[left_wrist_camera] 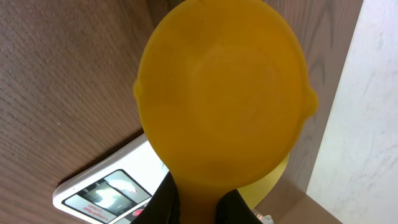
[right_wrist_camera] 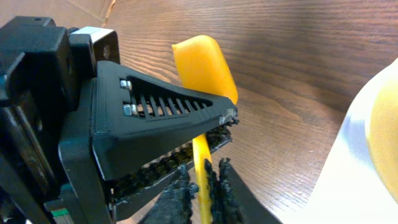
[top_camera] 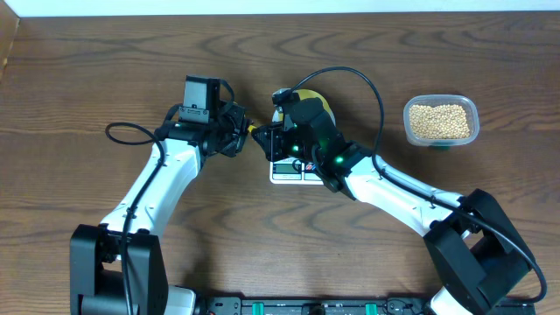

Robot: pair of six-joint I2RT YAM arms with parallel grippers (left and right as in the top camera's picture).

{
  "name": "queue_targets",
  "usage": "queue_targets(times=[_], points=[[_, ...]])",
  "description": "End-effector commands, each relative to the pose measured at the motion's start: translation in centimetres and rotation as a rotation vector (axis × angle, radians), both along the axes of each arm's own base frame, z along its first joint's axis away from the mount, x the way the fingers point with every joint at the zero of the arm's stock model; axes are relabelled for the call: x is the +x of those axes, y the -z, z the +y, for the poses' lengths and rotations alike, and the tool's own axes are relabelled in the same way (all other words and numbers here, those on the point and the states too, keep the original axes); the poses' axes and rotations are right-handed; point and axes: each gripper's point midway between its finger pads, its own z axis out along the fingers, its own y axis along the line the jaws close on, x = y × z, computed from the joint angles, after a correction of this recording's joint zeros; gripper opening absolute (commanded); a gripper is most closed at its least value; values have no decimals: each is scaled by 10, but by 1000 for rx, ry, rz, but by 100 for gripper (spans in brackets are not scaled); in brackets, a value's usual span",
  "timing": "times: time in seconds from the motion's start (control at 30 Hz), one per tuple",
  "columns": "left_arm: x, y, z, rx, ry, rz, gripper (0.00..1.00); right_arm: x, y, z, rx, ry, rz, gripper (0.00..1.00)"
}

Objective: Scoop item into bowl and weigh 50g on scale
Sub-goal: 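Close the right gripper on the scoop handle beside the left gripper, then open the left gripper and pull the scoop rightward with the right gripper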

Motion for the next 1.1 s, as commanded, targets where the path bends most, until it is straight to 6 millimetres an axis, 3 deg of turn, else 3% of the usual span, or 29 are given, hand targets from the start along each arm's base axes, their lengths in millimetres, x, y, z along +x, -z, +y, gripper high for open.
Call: queue_targets(times=[0.0, 0.1, 0.3, 0.43, 0.5, 0.8, 1.07], points=[[1, 1, 1, 8, -8, 1, 7, 0, -7, 7, 5, -2, -24, 9], [1, 1, 0, 7, -8, 1, 7, 3, -7, 5, -3, 13, -29, 1], [1, 1, 0, 8, -8, 0, 8, 7, -5, 1, -18, 40, -35, 1], [1, 1, 1, 8, -8, -1, 46, 11, -5, -3, -26, 53, -43, 1], [1, 1, 1, 8, -8, -1, 55, 13, -5, -5, -26, 58, -43, 1], [1, 1, 1, 8, -9, 0, 57, 26, -21, -20, -75, 23, 17, 1], [1, 1, 1, 8, -9, 0, 57, 43, -78, -49, -264, 20, -22, 1]])
